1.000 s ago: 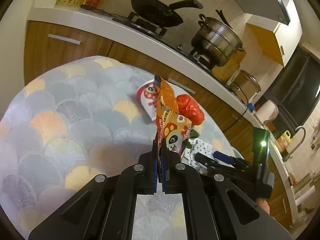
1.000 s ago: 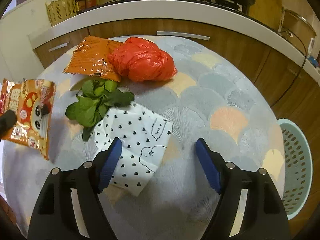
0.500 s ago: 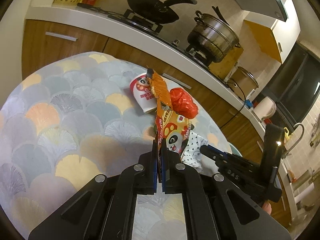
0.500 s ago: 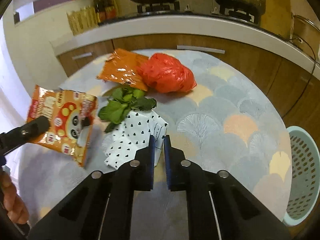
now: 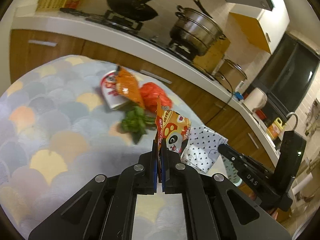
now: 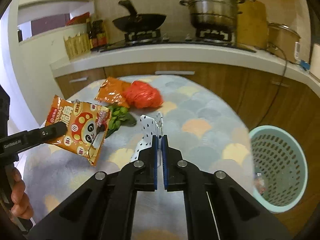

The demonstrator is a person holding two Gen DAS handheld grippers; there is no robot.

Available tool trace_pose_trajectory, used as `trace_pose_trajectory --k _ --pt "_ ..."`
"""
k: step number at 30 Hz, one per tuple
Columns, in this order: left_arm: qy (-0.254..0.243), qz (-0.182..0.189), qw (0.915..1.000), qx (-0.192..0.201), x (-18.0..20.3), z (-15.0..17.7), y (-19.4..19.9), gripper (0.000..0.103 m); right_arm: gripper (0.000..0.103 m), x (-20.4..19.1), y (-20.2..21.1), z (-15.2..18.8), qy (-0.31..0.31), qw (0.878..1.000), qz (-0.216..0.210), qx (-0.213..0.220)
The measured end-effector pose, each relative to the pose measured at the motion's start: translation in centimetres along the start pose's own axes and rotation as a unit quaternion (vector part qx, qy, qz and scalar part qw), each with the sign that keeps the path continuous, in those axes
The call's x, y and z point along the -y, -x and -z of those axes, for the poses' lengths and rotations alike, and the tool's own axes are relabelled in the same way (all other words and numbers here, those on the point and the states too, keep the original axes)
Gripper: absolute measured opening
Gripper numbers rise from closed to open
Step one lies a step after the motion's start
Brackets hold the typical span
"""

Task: Collect trash
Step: 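Grasp the panda snack bag with the left tool while the right tool grasps the white paper, then carry the snack bag and paper to the blue basket and release both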

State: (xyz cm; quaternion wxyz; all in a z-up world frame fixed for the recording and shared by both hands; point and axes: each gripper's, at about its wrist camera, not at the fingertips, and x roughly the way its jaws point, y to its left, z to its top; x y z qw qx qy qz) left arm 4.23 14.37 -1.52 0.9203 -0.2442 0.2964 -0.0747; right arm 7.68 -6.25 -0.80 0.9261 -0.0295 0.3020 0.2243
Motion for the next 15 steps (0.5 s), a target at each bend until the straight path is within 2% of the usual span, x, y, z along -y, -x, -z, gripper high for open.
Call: trace_pose_trajectory --k 7,15 --pt "-0.041 0.028 0.9986 -0.019 5.2 -1.0 -2.7 0.001 0.003 4.2 3.2 -0.5 -0.017 0.998 0.045 0.03" --pt "-0.098 0.059 0.992 -0.053 13.1 -2.2 -8.2 0.001 0.003 12.2 6.3 -0.7 -0.068 0.991 0.102 0.051"
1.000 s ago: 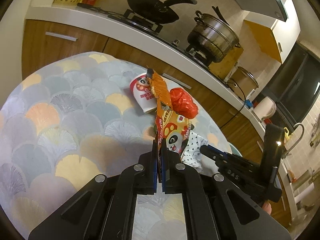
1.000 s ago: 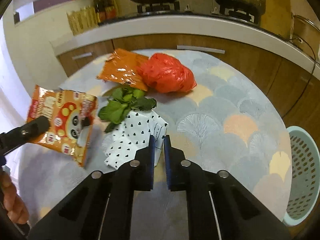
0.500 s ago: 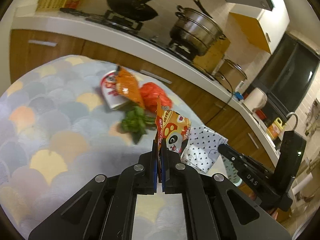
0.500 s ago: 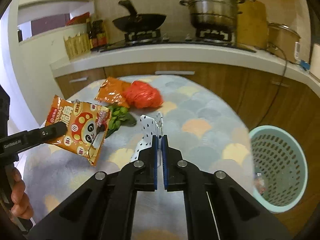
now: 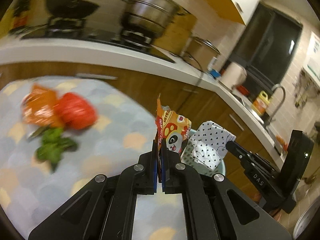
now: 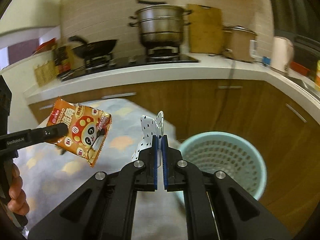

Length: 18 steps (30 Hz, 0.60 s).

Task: Collect trash
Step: 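Carry the snack bag and paper to the blue basket and release both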

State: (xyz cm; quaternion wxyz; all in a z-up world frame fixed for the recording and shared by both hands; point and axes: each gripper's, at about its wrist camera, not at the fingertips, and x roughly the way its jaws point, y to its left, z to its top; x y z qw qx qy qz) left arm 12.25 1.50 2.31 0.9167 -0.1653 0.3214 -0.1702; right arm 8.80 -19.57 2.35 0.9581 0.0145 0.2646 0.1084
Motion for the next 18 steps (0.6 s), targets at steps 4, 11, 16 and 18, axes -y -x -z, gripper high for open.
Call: trace_pose_trajectory --k 4,11,16,18 --pt "-0.029 0.015 0.9991 -0.025 4.3 -1.0 -4.2 0.001 0.003 4.7 0.0 0.0 -0.037 0.999 0.033 -0.003" --pt "-0.057 0.009 0.9951 -0.08 9.6 -0.2 -12.2 0.001 0.003 10.3 -2.9 1.9 -0.09 0.991 0.085 -0.052" --pt "-0.058 0.002 0.9912 -0.119 10.3 1.2 -16.3 0.002 0.005 12.8 -5.0 2.8 -0.112 0.986 0.093 -0.085" --pt "-0.051 -0.001 0.9895 -0.135 10.0 1.6 -17.4 0.029 0.006 13.4 -6.0 3.2 -0.114 0.984 0.09 -0.107"
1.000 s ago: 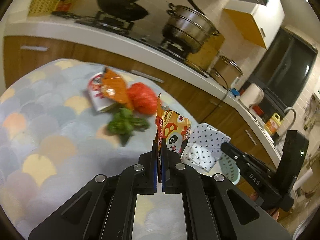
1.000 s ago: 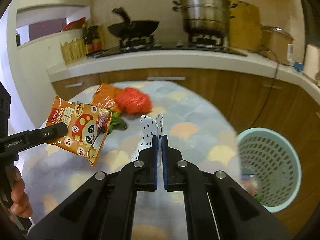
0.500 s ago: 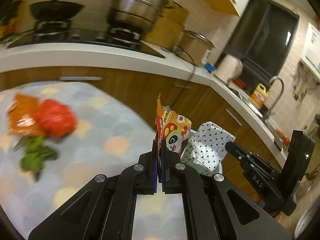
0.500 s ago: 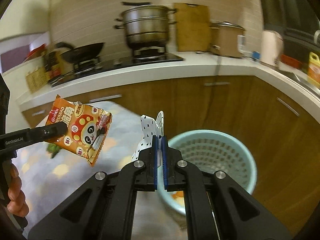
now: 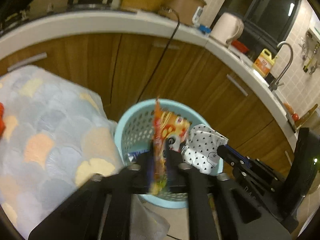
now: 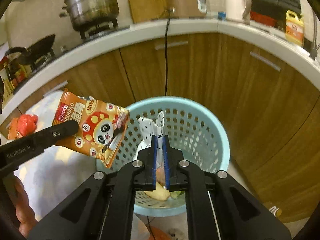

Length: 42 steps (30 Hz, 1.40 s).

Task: Collect trash
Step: 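Carry the snack bag and paper to the blue basket and release both, then grasp the green leafy stalk with the left tool while the right tool grasps the red bag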

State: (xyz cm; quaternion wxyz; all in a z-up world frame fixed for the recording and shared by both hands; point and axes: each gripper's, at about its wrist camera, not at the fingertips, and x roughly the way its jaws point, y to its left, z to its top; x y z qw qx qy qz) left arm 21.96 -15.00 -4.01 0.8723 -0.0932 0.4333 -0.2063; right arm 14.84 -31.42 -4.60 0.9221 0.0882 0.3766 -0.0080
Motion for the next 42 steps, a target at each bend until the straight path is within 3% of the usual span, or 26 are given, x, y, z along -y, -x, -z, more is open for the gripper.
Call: trace_pose_trajectory --k 2,5,8,11,18,27,34,38,42 --pt "0.01 0.003 0.9999 -0.006 -0.4 0.2 -0.6 0.038 0.006 0.4 -1.0 0.1 -0.004 1.0 -0.004 -0.021" --pt "0.004 0.002 1.0 -0.009 -0.7 0.5 -0.4 0.039 0.007 1.2 -1.3 0.3 -0.016 0.999 -0.012 -0.029" --pt "0.004 0.003 1.0 -0.001 -0.9 0.6 0.6 0.047 0.009 1.0 -0.9 0.4 -0.014 0.999 -0.017 -0.025" --pt "0.001 -0.003 0.9999 0.01 -1.3 0.7 2.2 0.052 0.017 0.0 0.2 0.4 -0.006 1.0 -0.025 -0.015" --pt "0.008 -0.034 0.9977 0.058 -3.6 1.2 7.9 0.062 0.047 -4.4 3.4 0.0 0.014 0.997 -0.077 0.018" --pt "0.074 -0.083 0.9844 0.137 -11.5 3.3 17.4 0.065 0.047 -14.7 7.0 0.5 0.113 0.981 -0.15 0.045" --pt "0.122 -0.133 0.9675 0.177 -19.0 5.3 23.5 0.065 0.047 -22.4 7.6 2.2 0.177 0.968 -0.174 0.046" --pt "0.137 -0.13 0.9684 0.163 -22.4 6.5 24.5 0.065 0.047 -25.7 6.9 3.0 0.2 0.961 -0.183 0.044" --pt "0.128 -0.13 0.9744 0.131 -24.1 7.4 22.9 0.065 0.047 -28.3 5.2 2.8 0.215 0.957 -0.193 0.034"
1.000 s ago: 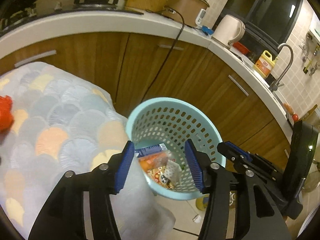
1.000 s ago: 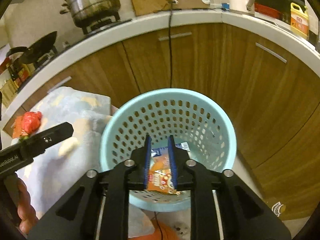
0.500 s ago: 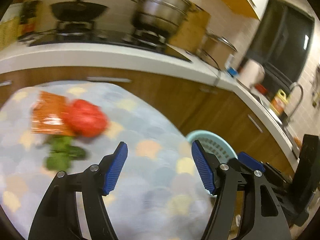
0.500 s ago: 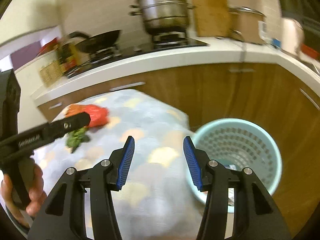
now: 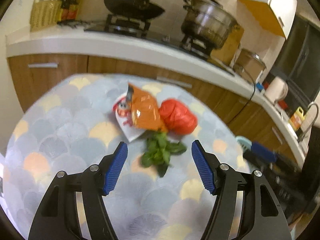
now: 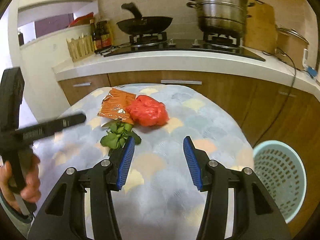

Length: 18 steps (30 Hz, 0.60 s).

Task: Collect trash
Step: 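Grasp the green leafy stalk with the left tool while the right tool grasps the red bag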

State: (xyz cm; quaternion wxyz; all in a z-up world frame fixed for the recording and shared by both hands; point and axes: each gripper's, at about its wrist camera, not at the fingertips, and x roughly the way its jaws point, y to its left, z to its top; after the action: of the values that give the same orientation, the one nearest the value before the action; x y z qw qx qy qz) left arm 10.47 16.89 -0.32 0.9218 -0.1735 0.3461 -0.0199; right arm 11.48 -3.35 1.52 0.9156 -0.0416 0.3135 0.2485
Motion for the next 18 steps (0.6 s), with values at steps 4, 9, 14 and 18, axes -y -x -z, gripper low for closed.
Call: trace_pose_trajectory --k 4,9,14,18 --pt "0.019 0.012 0.9991 -0.037 -1.0 0.3 -3.4 0.065 0.047 -0.7 -2.1 -1.5 0.01 1.0 -0.007 -0.002" --pt "0.033 0.002 0.9974 -0.064 -0.5 0.4 -7.4 0.065 0.047 -1.0 -5.2 -3.5 0.015 1.0 -0.007 -0.012" --pt "-0.012 -0.028 0.9978 -0.059 1.0 0.8 -8.2 0.047 0.048 -1.0 -7.8 -4.8 0.018 1.0 -0.01 -0.023" --pt "-0.028 -0.047 0.9973 -0.05 1.4 1.1 -8.1 0.034 0.054 -0.5 -9.8 -5.5 0.004 0.999 -0.023 -0.034"
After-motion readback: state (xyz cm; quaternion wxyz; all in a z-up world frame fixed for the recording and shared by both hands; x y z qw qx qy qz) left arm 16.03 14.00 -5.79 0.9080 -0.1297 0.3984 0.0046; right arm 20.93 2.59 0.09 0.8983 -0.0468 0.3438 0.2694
